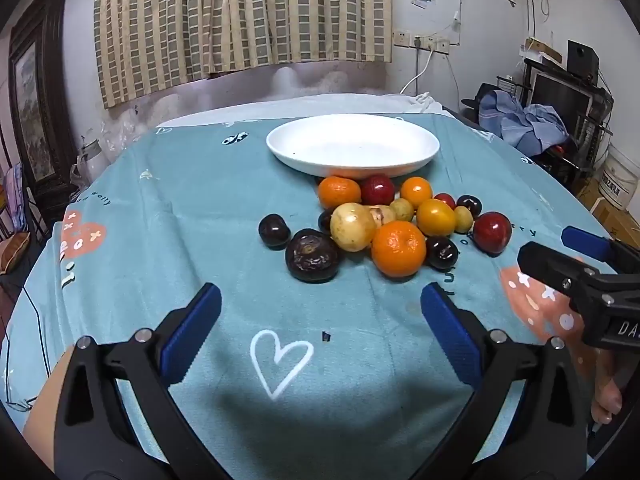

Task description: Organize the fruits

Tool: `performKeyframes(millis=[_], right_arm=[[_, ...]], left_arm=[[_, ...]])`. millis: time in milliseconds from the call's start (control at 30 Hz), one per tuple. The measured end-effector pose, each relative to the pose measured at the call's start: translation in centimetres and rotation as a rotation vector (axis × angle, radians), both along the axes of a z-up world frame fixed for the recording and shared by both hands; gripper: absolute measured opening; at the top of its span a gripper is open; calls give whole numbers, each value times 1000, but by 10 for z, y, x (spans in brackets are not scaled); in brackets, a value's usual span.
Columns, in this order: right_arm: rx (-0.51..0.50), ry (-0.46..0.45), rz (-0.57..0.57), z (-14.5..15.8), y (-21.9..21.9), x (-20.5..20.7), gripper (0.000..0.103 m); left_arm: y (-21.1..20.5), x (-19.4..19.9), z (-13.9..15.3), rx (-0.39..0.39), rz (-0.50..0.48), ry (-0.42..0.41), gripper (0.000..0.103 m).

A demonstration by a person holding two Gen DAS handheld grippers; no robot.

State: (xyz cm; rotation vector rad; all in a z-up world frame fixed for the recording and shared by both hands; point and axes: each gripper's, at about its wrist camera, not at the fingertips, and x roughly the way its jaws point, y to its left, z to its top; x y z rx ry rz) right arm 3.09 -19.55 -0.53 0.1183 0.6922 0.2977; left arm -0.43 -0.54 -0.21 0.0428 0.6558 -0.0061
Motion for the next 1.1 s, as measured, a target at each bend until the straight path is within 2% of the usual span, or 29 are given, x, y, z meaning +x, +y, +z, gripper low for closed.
performKeyframes(millis=[33,100,200,467,767,1100], right_arm=[[-2,1,-1,0,0,0,102],[12,24,-2,-1,-2,1,102],[1,23,-6,-1,-3,4,102],[6,2,0,3,3,-2,102],[75,-15,23,3,-8,-2,102],[73,-21,56,2,-4,-4,102]], left_arm=[[4,3,-2,-14,-1,12,101],[-3,2,3,19,8,16,101],[-4,6,3,18,9,22,101],[6,5,2,-7,19,16,101],[6,6,0,-6,22,19,101],[7,6,1,-6,22,19,101]])
